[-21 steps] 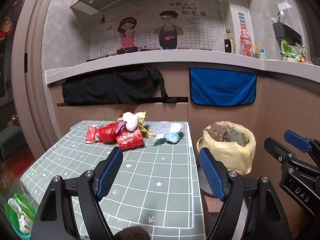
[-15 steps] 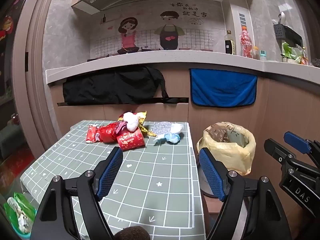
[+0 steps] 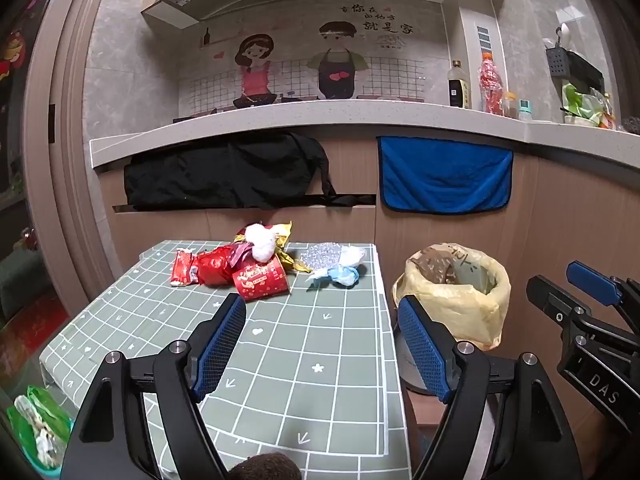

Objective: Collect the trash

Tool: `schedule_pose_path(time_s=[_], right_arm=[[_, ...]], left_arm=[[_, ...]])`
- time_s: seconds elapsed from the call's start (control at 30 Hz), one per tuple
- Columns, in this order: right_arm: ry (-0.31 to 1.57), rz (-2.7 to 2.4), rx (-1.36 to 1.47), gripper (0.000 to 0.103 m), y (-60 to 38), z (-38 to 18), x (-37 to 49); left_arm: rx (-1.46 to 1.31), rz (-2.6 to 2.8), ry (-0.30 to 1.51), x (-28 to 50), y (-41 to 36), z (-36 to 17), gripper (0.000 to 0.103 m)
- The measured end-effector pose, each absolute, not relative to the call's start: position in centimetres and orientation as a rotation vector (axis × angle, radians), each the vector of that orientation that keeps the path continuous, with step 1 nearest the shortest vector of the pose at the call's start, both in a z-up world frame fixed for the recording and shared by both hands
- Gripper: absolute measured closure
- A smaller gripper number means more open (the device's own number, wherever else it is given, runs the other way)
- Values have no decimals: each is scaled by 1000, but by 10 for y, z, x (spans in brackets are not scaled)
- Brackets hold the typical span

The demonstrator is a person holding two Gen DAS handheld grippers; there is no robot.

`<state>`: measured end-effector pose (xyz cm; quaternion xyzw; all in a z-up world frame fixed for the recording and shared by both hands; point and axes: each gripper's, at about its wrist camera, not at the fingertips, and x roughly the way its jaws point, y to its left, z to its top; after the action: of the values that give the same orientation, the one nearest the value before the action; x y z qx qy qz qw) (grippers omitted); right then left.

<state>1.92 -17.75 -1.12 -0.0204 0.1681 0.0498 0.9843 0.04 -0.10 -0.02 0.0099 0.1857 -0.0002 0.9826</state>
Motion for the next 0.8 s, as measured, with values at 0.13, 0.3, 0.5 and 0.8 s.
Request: schedule_pose_path(time_s=[0.13, 0.3, 0.5, 0.8], right_arm=[[337, 103, -38, 47, -177, -12, 20], [335, 103, -35, 47, -176, -10, 17], [337, 99, -32, 47, -181, -10, 19], [343, 104, -31, 47, -181, -12, 21]], left_arm=[[20, -4, 375, -2, -1, 0, 25], [20, -1, 373, 2, -8, -3, 25], [19, -1, 374, 1, -10, -4, 25], [18, -2, 376, 2, -6, -3, 25]])
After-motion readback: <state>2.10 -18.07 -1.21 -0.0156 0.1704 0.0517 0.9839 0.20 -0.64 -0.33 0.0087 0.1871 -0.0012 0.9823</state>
